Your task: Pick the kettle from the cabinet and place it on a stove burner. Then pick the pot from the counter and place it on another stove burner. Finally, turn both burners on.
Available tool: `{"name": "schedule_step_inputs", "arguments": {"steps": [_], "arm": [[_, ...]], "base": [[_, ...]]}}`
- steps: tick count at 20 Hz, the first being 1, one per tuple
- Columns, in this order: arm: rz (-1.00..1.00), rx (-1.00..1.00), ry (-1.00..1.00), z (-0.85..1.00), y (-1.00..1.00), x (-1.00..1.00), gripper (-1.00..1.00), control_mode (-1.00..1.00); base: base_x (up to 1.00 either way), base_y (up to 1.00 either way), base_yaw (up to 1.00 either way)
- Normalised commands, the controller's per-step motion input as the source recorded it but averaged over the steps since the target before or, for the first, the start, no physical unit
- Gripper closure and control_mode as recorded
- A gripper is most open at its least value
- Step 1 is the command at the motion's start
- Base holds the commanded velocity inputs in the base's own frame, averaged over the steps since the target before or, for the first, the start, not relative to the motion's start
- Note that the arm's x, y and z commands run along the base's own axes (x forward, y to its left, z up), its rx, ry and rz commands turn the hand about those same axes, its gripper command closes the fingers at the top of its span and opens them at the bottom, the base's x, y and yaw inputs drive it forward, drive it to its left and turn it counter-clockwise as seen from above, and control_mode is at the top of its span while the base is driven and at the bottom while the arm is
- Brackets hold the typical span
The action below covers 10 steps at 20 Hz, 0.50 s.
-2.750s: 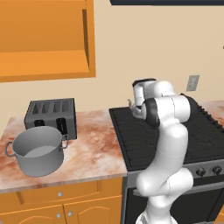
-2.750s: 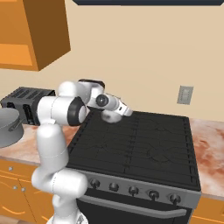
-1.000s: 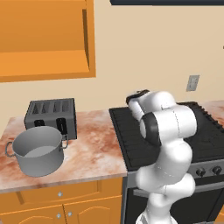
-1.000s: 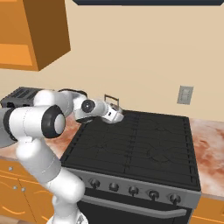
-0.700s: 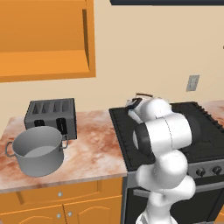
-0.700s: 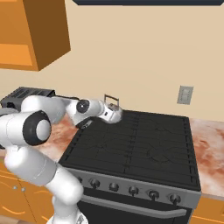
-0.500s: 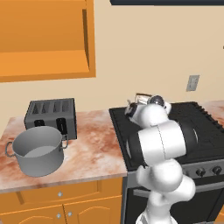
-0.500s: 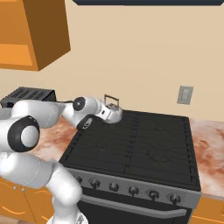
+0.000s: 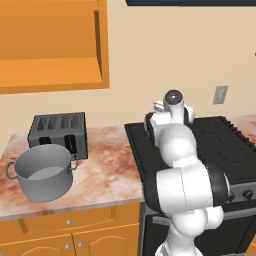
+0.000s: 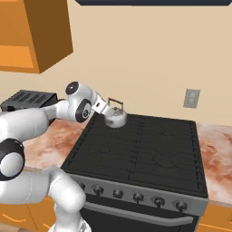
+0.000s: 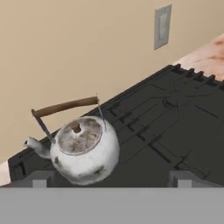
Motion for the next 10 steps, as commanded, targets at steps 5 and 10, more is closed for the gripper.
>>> {"name": "schedule_step_inputs", "arguments": {"steps": [5,10], "arm": [[0.0,0.1,0.13,0.17,0.0,-0.44,-1.0,-1.0],[0.0,0.1,0.09,0.04,0.0,-0.48,-1.0,-1.0]], "base": [[0.0,0.0,0.0],[0.0,0.0,0.0]]}}
